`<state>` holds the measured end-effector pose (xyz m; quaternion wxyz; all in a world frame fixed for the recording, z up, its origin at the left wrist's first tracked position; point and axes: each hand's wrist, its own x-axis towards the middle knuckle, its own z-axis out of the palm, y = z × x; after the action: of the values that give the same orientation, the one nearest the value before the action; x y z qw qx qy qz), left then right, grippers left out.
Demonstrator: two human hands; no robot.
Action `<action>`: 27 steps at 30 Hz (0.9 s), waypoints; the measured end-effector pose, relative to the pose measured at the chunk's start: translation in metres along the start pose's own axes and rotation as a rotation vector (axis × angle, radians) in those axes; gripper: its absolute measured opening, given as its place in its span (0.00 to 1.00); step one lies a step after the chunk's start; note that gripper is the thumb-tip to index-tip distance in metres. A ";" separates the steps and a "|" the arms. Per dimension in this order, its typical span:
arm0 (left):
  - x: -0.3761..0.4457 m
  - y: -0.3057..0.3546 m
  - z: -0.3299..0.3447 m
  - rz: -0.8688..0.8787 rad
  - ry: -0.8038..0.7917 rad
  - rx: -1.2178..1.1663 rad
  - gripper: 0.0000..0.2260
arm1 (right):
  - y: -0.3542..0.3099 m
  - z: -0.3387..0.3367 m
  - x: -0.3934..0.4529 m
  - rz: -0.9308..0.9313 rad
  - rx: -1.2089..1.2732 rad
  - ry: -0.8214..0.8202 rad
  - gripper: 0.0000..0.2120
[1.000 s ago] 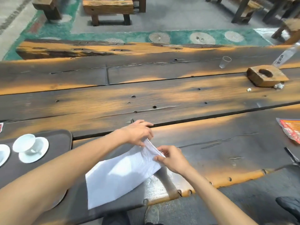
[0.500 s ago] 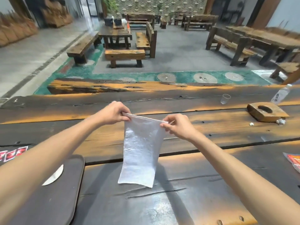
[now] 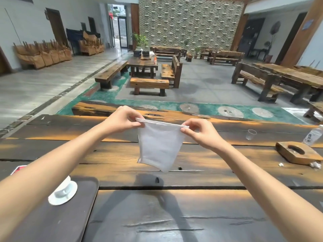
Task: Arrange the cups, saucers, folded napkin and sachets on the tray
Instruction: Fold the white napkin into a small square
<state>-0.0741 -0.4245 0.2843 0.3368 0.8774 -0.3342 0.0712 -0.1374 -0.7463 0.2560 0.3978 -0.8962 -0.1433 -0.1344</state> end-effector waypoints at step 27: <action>-0.051 -0.066 0.043 -0.303 0.095 -0.149 0.04 | 0.040 0.094 -0.011 0.087 0.008 0.058 0.01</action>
<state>-0.0756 -0.3877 0.1976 0.4234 0.8858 -0.1863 0.0360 -0.1207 -0.7030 0.1642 0.4109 -0.8957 -0.0934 -0.1422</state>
